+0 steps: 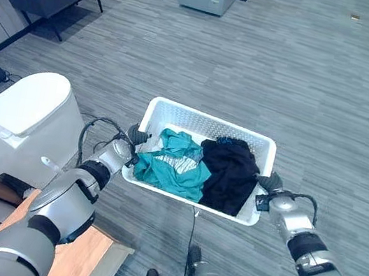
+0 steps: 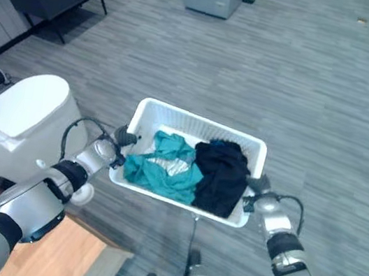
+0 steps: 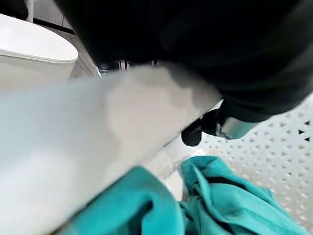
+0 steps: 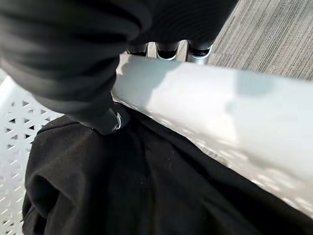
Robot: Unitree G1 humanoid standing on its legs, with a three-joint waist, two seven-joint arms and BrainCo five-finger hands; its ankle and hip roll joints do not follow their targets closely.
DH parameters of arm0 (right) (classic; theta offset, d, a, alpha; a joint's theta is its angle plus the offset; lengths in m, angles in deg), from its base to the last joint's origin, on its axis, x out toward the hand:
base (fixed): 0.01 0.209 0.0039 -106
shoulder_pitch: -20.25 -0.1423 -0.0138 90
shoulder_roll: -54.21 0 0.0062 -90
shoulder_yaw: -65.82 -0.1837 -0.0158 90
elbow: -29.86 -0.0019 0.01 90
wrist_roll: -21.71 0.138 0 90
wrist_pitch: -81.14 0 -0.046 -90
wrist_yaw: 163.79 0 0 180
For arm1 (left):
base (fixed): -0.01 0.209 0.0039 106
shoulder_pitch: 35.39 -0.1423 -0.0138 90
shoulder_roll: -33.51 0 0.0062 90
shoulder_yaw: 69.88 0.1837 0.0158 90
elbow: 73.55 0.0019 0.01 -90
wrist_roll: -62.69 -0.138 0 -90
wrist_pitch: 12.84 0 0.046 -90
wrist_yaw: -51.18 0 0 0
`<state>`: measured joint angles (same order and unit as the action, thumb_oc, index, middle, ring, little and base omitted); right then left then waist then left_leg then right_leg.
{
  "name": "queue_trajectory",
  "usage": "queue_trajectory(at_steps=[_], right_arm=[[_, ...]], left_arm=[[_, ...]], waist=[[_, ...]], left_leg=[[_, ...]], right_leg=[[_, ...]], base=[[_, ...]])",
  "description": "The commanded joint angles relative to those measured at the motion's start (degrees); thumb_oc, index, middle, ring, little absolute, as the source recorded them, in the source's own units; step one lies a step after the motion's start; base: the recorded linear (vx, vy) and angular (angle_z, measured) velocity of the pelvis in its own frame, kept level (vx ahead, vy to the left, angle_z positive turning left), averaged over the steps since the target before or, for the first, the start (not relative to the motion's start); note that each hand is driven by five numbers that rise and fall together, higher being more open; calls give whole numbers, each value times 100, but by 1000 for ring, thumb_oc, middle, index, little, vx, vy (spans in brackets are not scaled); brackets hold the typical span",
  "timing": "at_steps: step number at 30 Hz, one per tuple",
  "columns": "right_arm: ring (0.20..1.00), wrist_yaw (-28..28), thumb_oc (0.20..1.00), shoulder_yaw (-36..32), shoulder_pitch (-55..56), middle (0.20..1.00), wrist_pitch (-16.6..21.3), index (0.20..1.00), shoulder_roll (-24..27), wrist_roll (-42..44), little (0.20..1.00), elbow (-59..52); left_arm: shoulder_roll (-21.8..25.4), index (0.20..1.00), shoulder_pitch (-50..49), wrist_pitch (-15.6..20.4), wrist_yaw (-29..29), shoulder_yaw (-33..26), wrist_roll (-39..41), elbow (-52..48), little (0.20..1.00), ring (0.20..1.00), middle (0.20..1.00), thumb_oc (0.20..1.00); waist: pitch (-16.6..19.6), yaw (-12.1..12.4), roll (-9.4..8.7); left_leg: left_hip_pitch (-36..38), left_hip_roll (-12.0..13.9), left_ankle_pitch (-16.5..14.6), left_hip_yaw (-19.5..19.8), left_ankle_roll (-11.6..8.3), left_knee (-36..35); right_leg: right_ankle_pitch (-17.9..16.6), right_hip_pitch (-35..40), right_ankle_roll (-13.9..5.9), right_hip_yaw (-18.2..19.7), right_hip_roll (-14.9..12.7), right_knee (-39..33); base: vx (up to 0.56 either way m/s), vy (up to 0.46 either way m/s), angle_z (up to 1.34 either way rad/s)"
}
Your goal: Grab the laundry basket,head to the washer,open it,put in the laundry and shut it.
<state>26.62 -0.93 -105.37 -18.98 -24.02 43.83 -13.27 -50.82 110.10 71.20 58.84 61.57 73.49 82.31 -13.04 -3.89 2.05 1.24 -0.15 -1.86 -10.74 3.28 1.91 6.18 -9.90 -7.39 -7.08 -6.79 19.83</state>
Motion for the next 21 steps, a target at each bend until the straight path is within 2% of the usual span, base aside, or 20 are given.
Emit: queue_trajectory(at_steps=[1, 4, 7, 9, 11, 12, 13, 14, 15, 17, 18, 19, 20, 21], right_arm=[[200, -206, 200, 93, -1060, 200, 580, 200, -401, 53, 200, -101], [200, -193, 200, 154, -1222, 200, 583, 200, -434, 147, 200, 25], [200, -198, 200, 213, -1258, 200, 588, 200, -388, 147, 200, 32], [200, -165, 200, 213, -1259, 200, 601, 200, -164, 218, 200, -80], [200, -150, 200, 214, -1235, 200, 616, 200, -100, 212, 200, -161], [200, -138, 200, 242, -1219, 200, 635, 200, -4, 197, 200, -238], [200, -138, 200, 240, -1221, 200, 635, 200, -4, 197, 200, -239], [200, -118, 200, 264, -1283, 200, 646, 200, 78, 232, 200, -323], [200, -118, 200, 262, -1288, 200, 646, 200, 79, 233, 200, -322], [200, -89, 200, 322, -1354, 200, 645, 200, 184, 243, 200, -352], [200, -81, 200, 412, -1458, 200, 600, 200, 198, 244, 200, -377], [200, -81, 200, 412, -1464, 200, 600, 200, 199, 245, 200, -375], [200, -97, 200, 428, -1473, 200, 624, 200, 185, 286, 200, -367], [200, -123, 200, 440, -1459, 200, 638, 200, 182, 292, 200, -395]], left_arm=[[-265, 200, 412, 463, 128, 8, -81, 129, 200, 200, 200, 200], [-268, 200, 504, 513, 178, -45, -26, 262, 200, 200, 200, 200], [-212, 200, 508, 536, 173, -91, -2, 251, 200, 200, 200, 200], [-233, 200, 574, 540, 136, -114, 85, 245, 200, 200, 200, 200], [-253, 200, 605, 546, 138, -110, 96, 247, 200, 200, 200, 200], [-222, 200, 671, 531, 119, -77, 76, 274, 200, 200, 200, 200], [-220, 200, 675, 530, 119, -75, 77, 275, 200, 200, 200, 200], [-172, 200, 852, 494, 138, -34, 105, 296, 200, 200, 200, 200], [-171, 200, 858, 494, 138, -34, 105, 297, 200, 200, 200, 200], [-109, 200, 959, 481, 132, 7, 126, 350, 200, 200, 200, 200], [-78, 200, 1113, 446, 139, 28, 135, 452, 200, 200, 200, 200], [-77, 200, 1118, 447, 139, 27, 135, 454, 200, 200, 200, 200], [-33, 200, 1123, 434, 97, 54, 93, 517, 200, 200, 200, 200], [2, 200, 1090, 440, 71, 54, 98, 497, 200, 200, 200, 200]], waist=[[591, 266, -12], [632, 309, -51], [607, 297, -56], [442, 201, -140], [391, 150, -175], [336, 102, -277], [329, 95, -274], [106, 135, -396], [123, 128, -392], [46, 103, -518], [12, 177, -513], [24, 176, -517], [42, 276, -485], [69, 369, -473]], left_leg=[[-267, -116, -192, 289, -288, 75], [-346, -99, -86, 215, -391, 6], [-376, -72, -55, 207, -436, 11], [-471, 158, 43, 342, -639, 132], [-510, 240, 50, 406, -684, 235], [-594, 452, 110, 429, -751, 619], [-611, 459, 93, 440, -756, 655], [-1259, 681, 615, 552, -806, 1971], [-1294, 683, 634, 562, -808, 1972], [-1680, 746, 672, 412, -681, 2661], [-2087, 394, 357, 312, -571, 2676], [-2096, 388, 379, 306, -566, 2652], [-2309, 80, 308, 358, -537, 2392], [-2339, -47, 364, 399, -534, 2010]], right_leg=[[-272, 644, 7, -32, 58, -965], [-373, 799, -10, 4, -11, -1475], [-374, 798, -11, 24, 23, -1547], [-248, 805, 138, 38, 195, -1573], [-189, 786, 195, 27, 254, -1511], [-96, 854, 318, 27, 394, -1453], [-94, 857, 322, 19, 400, -1452], [-94, 957, 461, 71, 512, -1387], [-112, 931, 465, 63, 517, -1396], [-91, 1031, 554, 66, 566, -1426], [1, 1216, 575, 167, 688, -1495], [-11, 1198, 574, 168, 681, -1500], [43, 1325, 561, 256, 793, -1528], [74, 1403, 540, 337, 840, -1563]], base=[[-61, -144, -39], [-55, -168, -32], [-23, -191, -7], [-1, -382, 0], [45, -287, 18], [83, -306, 30], [65, -474, 46], [-18, -264, 28], [6, -385, 23], [118, -269, 8], [163, -179, 20], [263, -99, 22], [230, -48, 7], [410, -76, -6]])
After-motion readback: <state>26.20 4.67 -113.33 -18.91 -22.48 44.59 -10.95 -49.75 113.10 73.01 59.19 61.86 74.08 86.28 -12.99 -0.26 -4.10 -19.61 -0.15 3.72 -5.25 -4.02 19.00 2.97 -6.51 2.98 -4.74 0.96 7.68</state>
